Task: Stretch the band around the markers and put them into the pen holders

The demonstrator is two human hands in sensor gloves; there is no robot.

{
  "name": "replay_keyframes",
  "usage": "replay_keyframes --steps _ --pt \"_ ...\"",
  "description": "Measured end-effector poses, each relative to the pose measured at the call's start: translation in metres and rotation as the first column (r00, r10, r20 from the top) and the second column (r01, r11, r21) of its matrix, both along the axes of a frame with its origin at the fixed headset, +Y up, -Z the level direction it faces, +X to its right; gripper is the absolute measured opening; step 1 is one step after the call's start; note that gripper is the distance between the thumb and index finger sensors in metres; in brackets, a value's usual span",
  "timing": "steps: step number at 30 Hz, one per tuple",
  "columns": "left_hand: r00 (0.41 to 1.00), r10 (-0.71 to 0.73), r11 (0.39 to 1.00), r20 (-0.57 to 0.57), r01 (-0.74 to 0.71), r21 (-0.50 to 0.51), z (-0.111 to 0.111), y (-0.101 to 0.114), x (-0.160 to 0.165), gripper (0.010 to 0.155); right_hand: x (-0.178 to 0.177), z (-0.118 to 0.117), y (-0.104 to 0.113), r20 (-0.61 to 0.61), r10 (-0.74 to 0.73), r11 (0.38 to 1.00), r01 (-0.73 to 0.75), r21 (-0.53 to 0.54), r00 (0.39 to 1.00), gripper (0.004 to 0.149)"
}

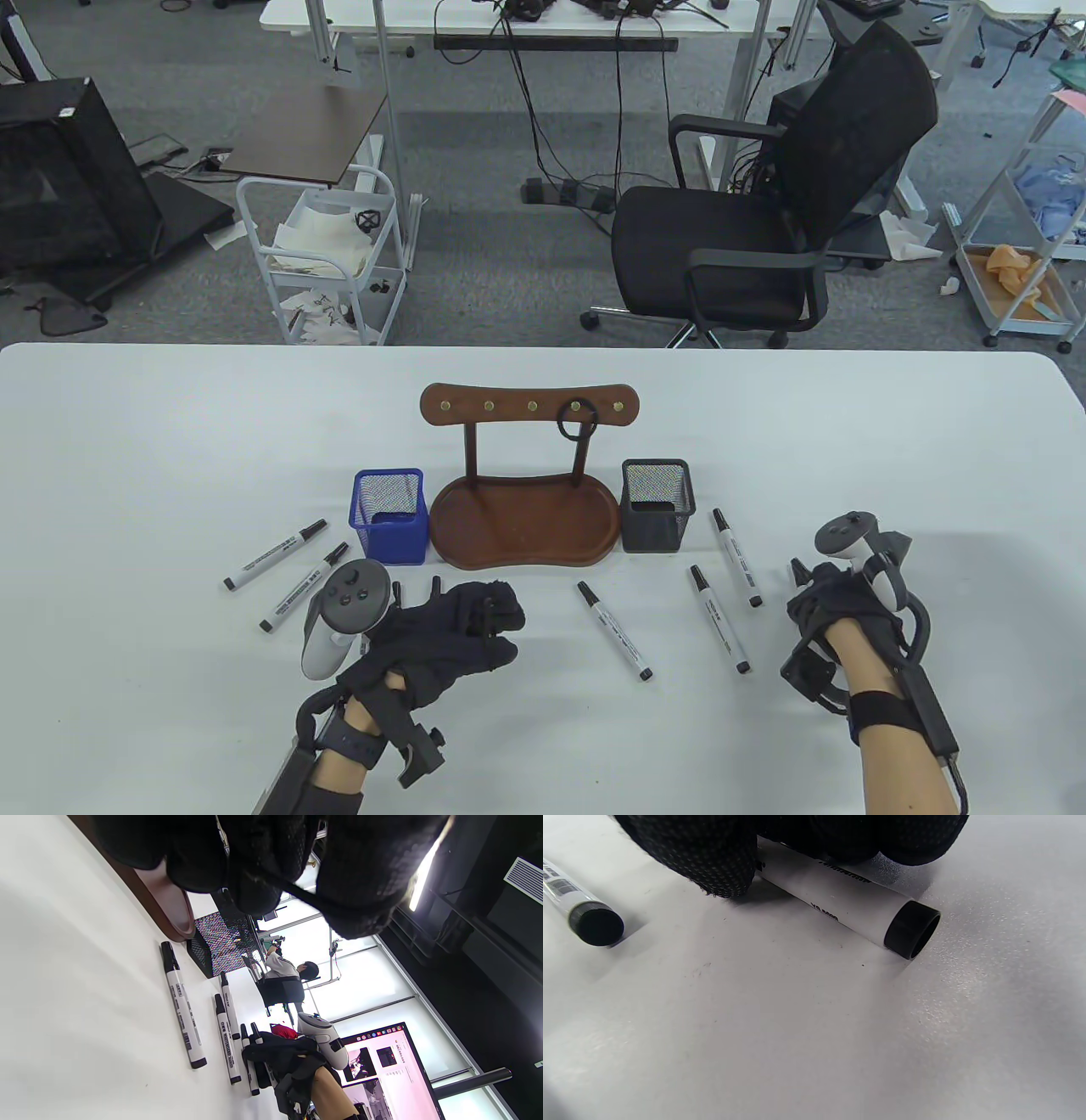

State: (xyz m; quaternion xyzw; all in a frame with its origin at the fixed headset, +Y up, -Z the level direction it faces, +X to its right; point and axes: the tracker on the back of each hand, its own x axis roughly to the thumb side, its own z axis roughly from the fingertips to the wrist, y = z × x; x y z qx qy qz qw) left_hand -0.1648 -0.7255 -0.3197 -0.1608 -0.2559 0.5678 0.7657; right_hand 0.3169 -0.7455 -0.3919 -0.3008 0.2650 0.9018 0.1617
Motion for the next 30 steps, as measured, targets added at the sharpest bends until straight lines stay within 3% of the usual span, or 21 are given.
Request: replay_keyframes --steps 9,30 --pt "1.000 0.004 1.000 -0.006 -0.004 0.000 0.000 0.000 -0.001 0.073 -0.004 -0.001 -0.001 -0.043 0.042 0.999 -0.041 0.019 0.998 0.051" --pt "1.000 0.007 1.000 -0.004 -0.007 0.001 0.000 0.001 -0.002 0.073 -0.006 -0.002 0.015 -0.119 -0.037 0.999 0.036 -0.011 0.992 0.045"
